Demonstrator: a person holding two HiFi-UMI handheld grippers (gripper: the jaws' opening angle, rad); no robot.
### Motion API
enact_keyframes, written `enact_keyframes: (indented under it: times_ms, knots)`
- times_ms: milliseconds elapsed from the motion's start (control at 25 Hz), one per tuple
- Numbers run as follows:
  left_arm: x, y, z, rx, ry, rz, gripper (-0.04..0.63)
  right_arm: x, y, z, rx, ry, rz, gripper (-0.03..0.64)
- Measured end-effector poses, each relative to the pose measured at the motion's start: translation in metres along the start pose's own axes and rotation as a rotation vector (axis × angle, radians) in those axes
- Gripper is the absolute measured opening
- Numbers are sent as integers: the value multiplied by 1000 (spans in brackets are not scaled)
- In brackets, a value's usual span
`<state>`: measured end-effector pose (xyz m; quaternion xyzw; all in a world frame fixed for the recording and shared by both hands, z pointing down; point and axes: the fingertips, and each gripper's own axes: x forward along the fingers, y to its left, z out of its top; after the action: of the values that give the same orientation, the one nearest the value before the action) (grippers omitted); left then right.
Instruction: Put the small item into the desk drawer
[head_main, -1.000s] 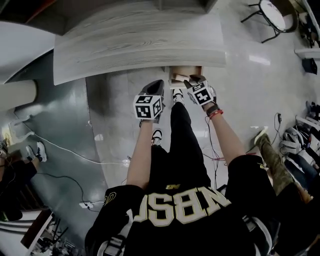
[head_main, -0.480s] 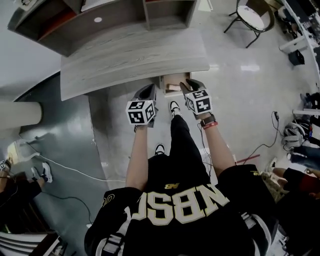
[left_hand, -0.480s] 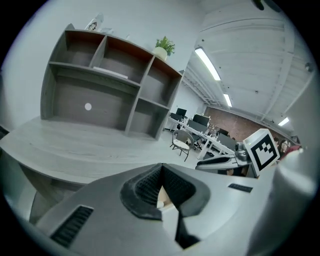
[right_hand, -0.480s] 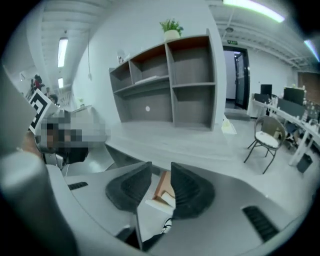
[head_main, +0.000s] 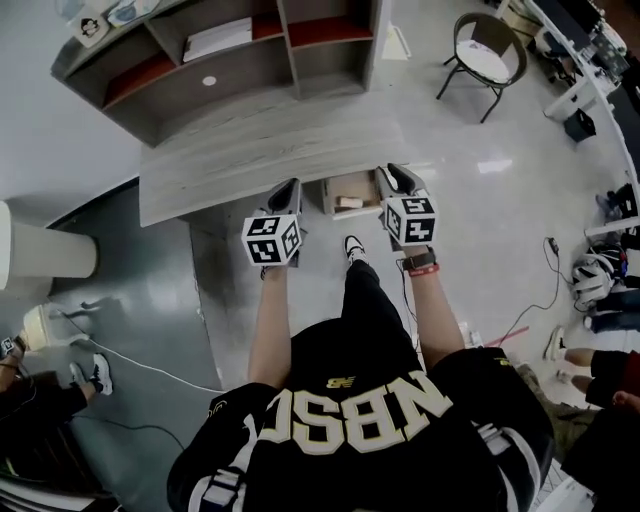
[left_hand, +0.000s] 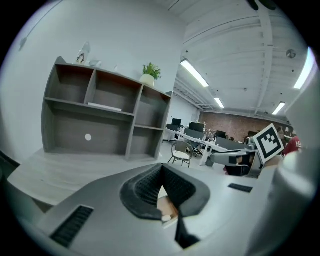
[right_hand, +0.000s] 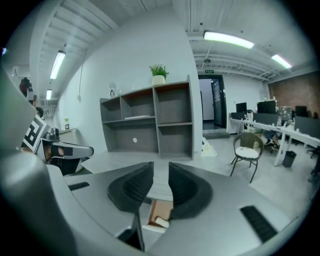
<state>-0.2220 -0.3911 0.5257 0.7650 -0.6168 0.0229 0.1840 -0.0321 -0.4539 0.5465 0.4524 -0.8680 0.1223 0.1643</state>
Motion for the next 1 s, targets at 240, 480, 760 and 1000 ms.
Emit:
enact_keyframes:
  times_ms: [240, 480, 760, 1000]
  knots:
    - [-20, -9, 37, 71, -89, 0, 12, -33, 8, 33, 22, -99, -43, 74]
    - [-38, -15, 58, 115, -176, 14, 12, -54, 27, 55, 17, -174, -52, 58]
    - [-49, -29, 68, 126, -226, -8, 12, -69, 47, 69, -19, -228, -64, 12]
    - [-57, -35, 75, 126, -250, -15, 12, -77, 56, 63, -34, -211, -55, 9]
